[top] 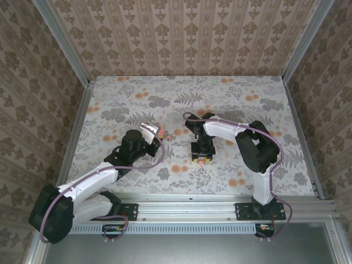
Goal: Insert wireless bluetooth earbuds into charging case
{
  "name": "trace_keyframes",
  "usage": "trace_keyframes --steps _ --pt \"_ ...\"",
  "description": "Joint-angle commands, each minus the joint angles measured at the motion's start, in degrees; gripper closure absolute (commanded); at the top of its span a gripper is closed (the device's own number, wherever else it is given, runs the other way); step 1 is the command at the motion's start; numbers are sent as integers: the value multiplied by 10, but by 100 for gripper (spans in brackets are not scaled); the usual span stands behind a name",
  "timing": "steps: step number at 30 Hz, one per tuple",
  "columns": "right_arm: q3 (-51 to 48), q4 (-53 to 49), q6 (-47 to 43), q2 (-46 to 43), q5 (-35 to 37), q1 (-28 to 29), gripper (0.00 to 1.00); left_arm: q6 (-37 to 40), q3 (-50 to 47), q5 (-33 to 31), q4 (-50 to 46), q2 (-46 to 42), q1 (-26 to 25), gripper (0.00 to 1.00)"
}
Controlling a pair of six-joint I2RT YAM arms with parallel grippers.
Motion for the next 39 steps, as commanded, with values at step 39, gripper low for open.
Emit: trace_keyframes --steps 39 --pt "-253 376 102 -305 60 -9 74 23 -60 116 294 147 -15 84"
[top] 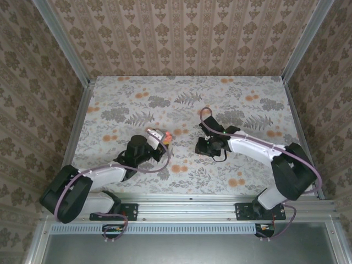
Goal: Insert wireless bluetooth earbuds into charging case
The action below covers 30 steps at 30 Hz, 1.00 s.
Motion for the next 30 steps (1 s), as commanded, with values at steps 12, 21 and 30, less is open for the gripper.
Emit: trace_keyframes --steps 12,21,30 --pt "-116 331 12 -160 52 -3 74 39 63 60 85 65 -29 84" --pt "-146 435 3 -179 24 14 73 60 74 65 101 59 -44 85" --pt "-141 474 -16 -165 34 44 73 82 87 64 93 43 -55 85"
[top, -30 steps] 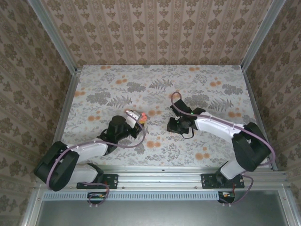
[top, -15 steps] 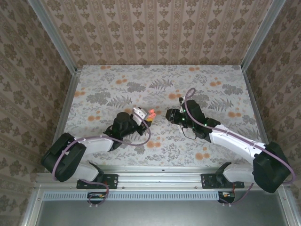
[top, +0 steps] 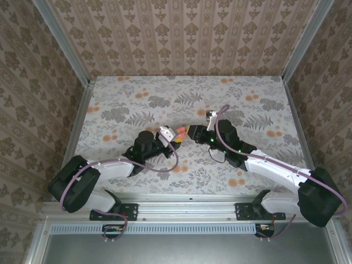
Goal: Insert wireless bluetooth earbuds into charging case
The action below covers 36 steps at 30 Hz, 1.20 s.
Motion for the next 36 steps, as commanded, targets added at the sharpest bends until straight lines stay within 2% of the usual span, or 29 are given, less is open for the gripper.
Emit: trace_keyframes --steps 1,14,24,36 --pt "3 37 -13 5 3 8 73 17 24 7 15 -19 -6 85" --pt "29 72 -20 60 -3 29 73 19 33 4 4 -32 -10 85" --pt "32 93 -21 66 0 33 73 14 34 1 -1 -37 -11 85" --pt "25 109 -24 76 11 40 74 -29 43 -5 4 -48 -11 85"
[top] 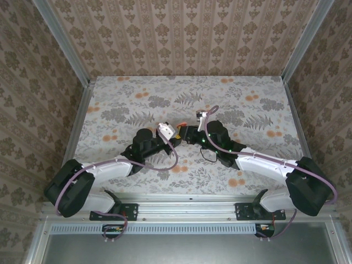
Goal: Insert wireless bluetooth earbuds into charging case
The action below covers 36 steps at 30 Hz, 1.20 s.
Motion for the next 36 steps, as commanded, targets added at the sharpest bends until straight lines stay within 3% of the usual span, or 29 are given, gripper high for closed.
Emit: trace_keyframes --steps 1,36 --pt "10 20 -8 4 11 6 74 -24 22 -1 15 -17 -3 85" --pt "-38 0 -34 -33 3 12 73 -35 29 8 10 -44 6 84"
